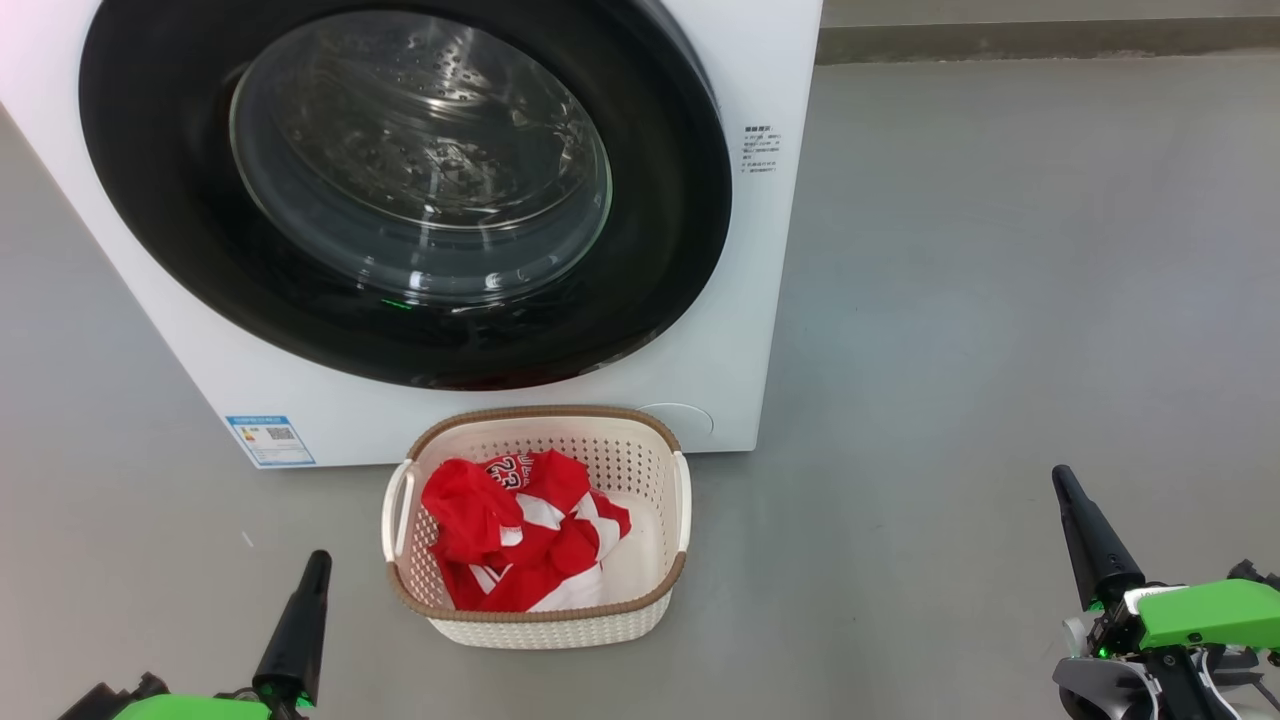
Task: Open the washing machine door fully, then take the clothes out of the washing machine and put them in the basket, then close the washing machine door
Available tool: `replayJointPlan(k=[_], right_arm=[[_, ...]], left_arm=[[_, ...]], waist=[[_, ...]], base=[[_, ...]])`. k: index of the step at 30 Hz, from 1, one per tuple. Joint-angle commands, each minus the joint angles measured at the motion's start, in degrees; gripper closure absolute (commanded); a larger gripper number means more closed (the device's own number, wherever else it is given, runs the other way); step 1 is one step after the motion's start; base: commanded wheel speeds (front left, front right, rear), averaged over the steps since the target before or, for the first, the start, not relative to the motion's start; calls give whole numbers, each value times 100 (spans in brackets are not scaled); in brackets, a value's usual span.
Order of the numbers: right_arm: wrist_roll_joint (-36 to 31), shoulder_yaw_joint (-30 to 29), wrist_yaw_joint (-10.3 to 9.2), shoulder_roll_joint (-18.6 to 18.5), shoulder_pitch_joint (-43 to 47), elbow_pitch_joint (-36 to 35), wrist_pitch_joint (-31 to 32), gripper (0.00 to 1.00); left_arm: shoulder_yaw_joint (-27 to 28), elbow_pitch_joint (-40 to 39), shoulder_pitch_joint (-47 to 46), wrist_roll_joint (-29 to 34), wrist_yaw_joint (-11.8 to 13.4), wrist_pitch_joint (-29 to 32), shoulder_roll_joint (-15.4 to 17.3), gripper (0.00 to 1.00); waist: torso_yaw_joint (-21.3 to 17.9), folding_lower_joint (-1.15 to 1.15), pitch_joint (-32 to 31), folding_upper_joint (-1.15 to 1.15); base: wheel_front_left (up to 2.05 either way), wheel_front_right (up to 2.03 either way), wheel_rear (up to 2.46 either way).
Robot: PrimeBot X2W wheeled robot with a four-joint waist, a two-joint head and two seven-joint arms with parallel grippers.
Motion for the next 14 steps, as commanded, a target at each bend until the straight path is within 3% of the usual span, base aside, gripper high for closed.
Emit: replayJointPlan(k=[1, 14], right_arm=[[35, 88, 3, -47, -242, -167, 38, 100], [35, 87, 3, -47, -242, -167, 38, 100]], left_arm=[[211, -119, -240, -28, -40, 26, 51, 100], [212, -119, -241, -27, -40, 27, 51, 100]], waist=[[0, 0, 0, 0], [0, 0, 0, 0]], base=[[0, 0, 0], [0, 0, 0]])
